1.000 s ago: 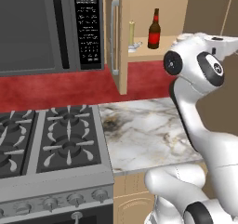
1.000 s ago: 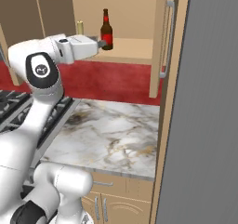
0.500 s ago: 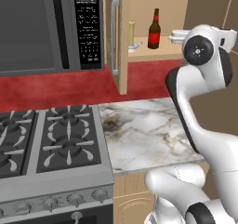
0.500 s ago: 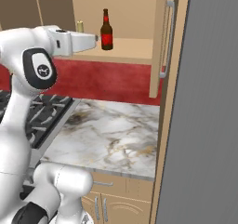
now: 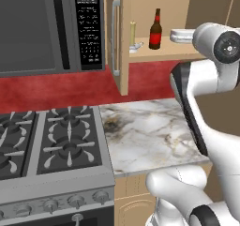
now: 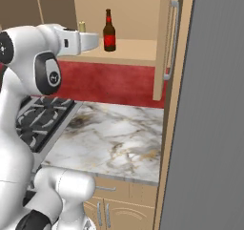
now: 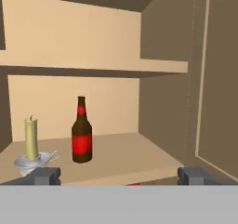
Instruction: Get the candle and the beer from the cabinet and move them to the dining counter.
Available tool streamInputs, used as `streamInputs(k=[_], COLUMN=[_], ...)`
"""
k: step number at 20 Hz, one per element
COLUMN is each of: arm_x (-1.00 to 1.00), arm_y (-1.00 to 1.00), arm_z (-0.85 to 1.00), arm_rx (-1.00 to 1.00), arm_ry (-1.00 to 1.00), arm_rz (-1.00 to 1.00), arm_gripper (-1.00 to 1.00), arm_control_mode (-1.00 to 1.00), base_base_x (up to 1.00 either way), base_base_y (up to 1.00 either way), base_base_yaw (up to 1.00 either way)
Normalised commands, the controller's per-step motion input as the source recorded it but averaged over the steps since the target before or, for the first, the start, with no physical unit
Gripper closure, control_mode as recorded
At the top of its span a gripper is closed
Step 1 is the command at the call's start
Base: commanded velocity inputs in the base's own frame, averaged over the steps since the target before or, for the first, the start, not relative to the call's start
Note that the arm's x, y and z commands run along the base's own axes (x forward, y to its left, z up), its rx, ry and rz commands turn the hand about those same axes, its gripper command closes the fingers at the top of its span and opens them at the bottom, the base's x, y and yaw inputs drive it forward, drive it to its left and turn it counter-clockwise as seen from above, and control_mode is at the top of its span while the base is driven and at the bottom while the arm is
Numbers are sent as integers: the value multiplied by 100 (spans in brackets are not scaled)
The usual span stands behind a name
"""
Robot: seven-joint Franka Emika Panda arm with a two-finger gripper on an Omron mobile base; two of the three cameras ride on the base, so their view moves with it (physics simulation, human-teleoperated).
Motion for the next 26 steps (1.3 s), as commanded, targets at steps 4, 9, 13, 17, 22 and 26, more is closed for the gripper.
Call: streamInputs(k=[4, 9, 13, 17, 22, 26], arm_x=[21, 12, 2, 0, 4, 2], arm_y=[0, 0, 0, 0, 1, 0], arm_z=[0, 0, 0, 0, 0, 0], arm_rx=[6, 6, 3, 0, 0, 0], arm_ry=[-1, 0, 0, 0, 0, 0], arm_rz=[22, 22, 19, 12, 3, 0], arm_gripper=[-100, -100, -100, -100, -100, -100], arm_control_mode=[-100, -100, -100, -100, -100, -100], base_base_x=[0, 0, 0, 0, 0, 0], base_base_y=[0, 0, 0, 0, 0, 0], base_base_yaw=[0, 0, 0, 0, 0, 0])
